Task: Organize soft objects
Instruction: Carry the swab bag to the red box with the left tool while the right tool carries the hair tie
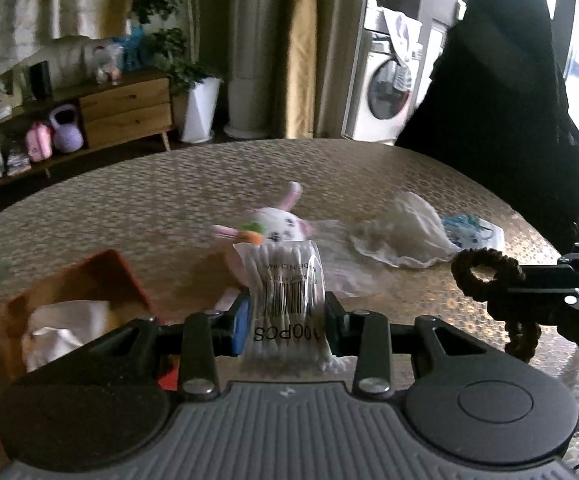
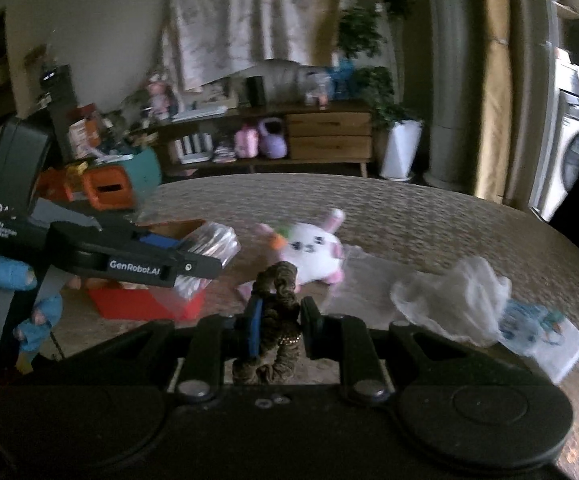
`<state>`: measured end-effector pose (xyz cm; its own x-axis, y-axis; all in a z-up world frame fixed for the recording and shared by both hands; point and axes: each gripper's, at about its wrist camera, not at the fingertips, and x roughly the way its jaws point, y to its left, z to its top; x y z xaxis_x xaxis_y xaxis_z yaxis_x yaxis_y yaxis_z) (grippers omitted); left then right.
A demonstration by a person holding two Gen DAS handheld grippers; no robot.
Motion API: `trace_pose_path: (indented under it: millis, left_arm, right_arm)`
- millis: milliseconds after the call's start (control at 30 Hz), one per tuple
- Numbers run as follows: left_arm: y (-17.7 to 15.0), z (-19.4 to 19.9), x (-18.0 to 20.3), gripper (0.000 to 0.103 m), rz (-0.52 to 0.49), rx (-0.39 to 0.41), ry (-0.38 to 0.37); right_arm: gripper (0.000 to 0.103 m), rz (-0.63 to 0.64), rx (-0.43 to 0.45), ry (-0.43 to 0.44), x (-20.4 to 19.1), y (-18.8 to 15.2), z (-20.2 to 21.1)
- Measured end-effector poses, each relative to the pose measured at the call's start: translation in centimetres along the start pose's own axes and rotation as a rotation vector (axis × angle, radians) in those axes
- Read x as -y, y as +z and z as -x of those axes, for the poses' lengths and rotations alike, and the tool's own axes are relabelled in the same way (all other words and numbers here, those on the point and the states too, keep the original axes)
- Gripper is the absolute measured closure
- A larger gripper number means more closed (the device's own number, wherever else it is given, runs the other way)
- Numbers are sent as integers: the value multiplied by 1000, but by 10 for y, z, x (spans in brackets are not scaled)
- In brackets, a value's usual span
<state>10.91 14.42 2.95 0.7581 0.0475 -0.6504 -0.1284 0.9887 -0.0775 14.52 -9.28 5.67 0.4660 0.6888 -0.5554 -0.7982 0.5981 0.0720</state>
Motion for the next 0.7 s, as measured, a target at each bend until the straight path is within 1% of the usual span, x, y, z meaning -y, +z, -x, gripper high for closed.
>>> trace_pose_path:
  millis: [167, 333, 500, 700]
  left_arm:
    - [0, 16, -39, 66, 46, 18, 50]
    - [0, 26, -79, 66, 87, 13, 93]
    - [-4, 27, -114, 66, 109, 1, 147]
    - [-8, 19, -151, 66, 137, -18, 194]
  right_arm:
    - [84, 24, -5, 52, -28, 15, -14]
    - [84, 49, -20, 86, -51, 28, -38]
    - [84, 59, -49, 117, -73, 38, -64]
    - [84, 94, -78, 152, -100, 50, -100]
